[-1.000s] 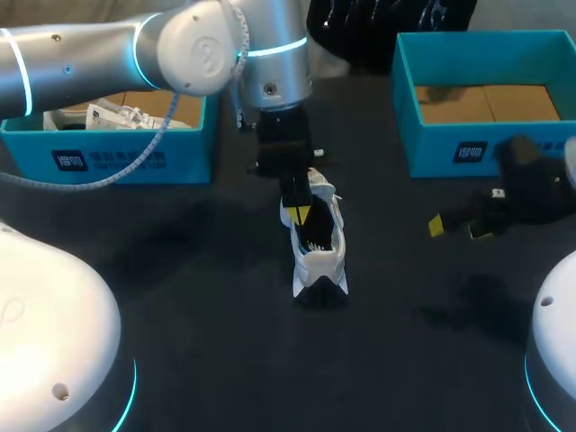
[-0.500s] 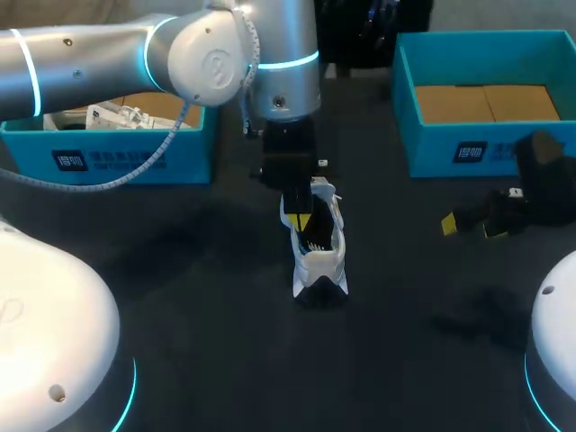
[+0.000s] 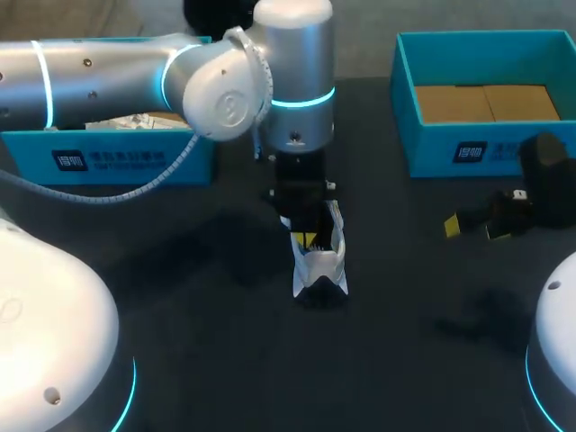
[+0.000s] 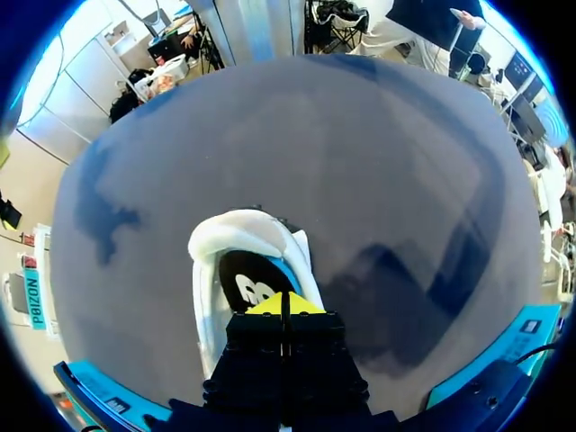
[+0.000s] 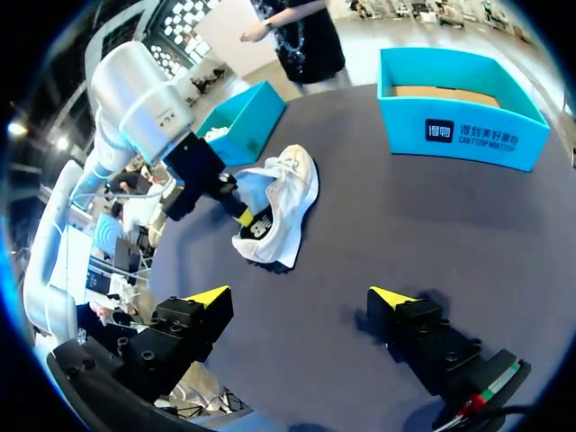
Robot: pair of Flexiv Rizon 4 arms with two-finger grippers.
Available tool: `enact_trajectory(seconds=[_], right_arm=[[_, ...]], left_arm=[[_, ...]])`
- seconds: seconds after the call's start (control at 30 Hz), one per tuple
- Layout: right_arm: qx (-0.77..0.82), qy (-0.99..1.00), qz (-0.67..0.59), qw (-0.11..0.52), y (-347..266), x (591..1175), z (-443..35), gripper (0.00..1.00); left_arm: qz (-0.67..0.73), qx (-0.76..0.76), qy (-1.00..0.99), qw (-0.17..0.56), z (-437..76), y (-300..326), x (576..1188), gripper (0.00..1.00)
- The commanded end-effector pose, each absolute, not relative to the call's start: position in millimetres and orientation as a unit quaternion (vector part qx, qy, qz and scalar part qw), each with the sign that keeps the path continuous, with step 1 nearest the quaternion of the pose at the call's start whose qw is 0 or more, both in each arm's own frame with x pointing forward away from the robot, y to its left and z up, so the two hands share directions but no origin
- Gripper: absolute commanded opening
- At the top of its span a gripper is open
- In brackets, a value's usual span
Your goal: Take the shoe out of the shoebox, open the shoe tongue, remove and reinsert the insole, then place the shoe into the shoebox
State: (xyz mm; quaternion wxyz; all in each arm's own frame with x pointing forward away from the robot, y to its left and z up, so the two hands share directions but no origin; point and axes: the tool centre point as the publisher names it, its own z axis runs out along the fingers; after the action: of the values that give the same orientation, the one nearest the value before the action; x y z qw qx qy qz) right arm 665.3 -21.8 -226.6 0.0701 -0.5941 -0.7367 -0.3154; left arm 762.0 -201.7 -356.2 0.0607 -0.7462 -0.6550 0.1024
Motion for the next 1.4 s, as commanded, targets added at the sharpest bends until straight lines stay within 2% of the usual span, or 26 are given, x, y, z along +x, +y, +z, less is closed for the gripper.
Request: enact_trajectory(seconds=[0.03,0.43,0.77,1.23,1.4], right_arm=[[-0.595,-0.736,-0.315,0.068,-21,664,-227,1.00],[-0.595,-0.736,-0.315,0.068,-21,664,-227,1.00],[-0.595,-0.736,-0.315,0.068,-21,664,-227,1.00],[-0.595,-0.736,-0.315,0.068,-21,664,-227,1.00],[-0.595,-0.736,-0.315,0.068,-21,664,-227,1.00]], left_arm=[[0.098,-0.744,-0.658,0.061,-368,-203,761,0.00],[0.105,-0.733,-0.670,0.058,-383,-216,755,0.00],[0.085,-0.739,-0.667,0.040,-355,-213,767,0.00],[0.063,-0.742,-0.665,0.060,-396,-213,754,0.00],[0.071,-0.731,-0.677,0.045,-410,-220,749,0.00]])
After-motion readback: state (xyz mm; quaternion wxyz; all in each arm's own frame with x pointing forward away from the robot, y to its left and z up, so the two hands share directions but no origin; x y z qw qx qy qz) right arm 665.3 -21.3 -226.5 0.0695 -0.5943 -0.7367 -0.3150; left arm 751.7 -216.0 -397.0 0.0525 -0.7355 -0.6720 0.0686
